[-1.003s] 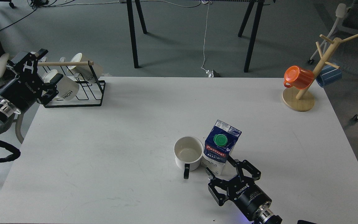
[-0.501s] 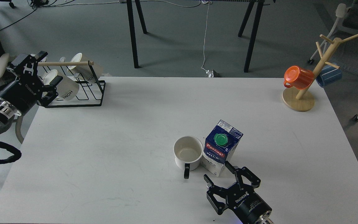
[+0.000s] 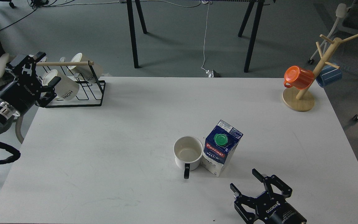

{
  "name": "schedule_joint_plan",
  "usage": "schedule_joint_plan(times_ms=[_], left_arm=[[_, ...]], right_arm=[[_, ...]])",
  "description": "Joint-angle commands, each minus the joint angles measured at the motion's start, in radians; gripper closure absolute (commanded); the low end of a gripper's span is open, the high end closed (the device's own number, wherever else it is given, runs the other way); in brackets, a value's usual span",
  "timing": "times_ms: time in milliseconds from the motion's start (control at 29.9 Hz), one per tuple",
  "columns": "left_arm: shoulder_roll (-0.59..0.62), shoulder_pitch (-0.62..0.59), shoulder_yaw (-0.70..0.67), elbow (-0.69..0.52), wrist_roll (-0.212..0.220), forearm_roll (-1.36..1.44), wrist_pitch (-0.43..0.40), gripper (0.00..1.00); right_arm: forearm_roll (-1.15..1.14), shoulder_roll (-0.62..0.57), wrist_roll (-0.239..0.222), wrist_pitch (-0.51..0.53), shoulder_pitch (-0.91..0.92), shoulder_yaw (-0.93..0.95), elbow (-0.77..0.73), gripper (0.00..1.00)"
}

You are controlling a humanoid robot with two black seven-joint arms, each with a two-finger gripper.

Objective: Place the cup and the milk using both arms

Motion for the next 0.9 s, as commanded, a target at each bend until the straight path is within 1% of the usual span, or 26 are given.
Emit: schedule_joint_plan(times_ms=[0, 134, 167, 267, 334, 468, 535, 635, 702, 802, 869], left_arm=[[-0.001, 0.0, 0.0, 0.0, 0.0, 0.0, 0.0, 0.04], [-0.001, 0.0, 0.0, 0.0, 0.0, 0.0, 0.0, 0.04], [-0.001, 0.0, 0.0, 0.0, 0.0, 0.0, 0.0, 0.04], [-0.01, 0.0, 0.0, 0.0, 0.0, 0.0, 0.0, 0.04], [-0.014, 0.0, -0.001, 0.0, 0.0, 0.0, 0.0, 0.04], [-0.017, 0.0, -0.001, 0.0, 0.0, -0.002, 0.0, 0.04], [-0.017, 0.0, -0.001, 0.0, 0.0, -0.002, 0.0, 0.04], [-0.014, -0.002, -0.003, 0.0, 0.0, -0.002, 0.0, 0.04], [-0.01, -0.002, -0.003, 0.0, 0.0, -0.003, 0.0, 0.04], [-0.011, -0.003, -0.004, -0.002, 0.0, -0.008, 0.0, 0.04], [-0.011, -0.003, -0.004, -0.005, 0.0, -0.008, 0.0, 0.04]], right_arm=[[0.004, -0.154, 0.0, 0.0, 0.001, 0.021, 0.004, 0.18], [0.011, -0.319, 0.0, 0.0, -0.001, 0.048, 0.0, 0.16], [0.012, -0.349, 0.0, 0.0, 0.001, 0.059, -0.005, 0.14], [0.015, -0.422, 0.0, 0.0, 0.007, 0.126, -0.029, 0.07], [0.015, -0.432, 0.0, 0.0, 0.013, 0.206, -0.06, 0.06], [0.014, -0.427, -0.002, 0.0, 0.036, 0.363, -0.149, 0.05], [0.014, -0.42, -0.021, 0.0, 0.082, 0.404, -0.21, 0.04], [0.012, -0.365, -0.05, 0.0, 0.21, 0.395, -0.301, 0.03], [0.012, -0.326, -0.076, 0.0, 0.295, 0.388, -0.368, 0.03], [0.009, -0.237, -0.125, 0.0, 0.408, 0.342, -0.478, 0.02], [0.012, -0.177, -0.177, 0.0, 0.493, 0.293, -0.557, 0.02]])
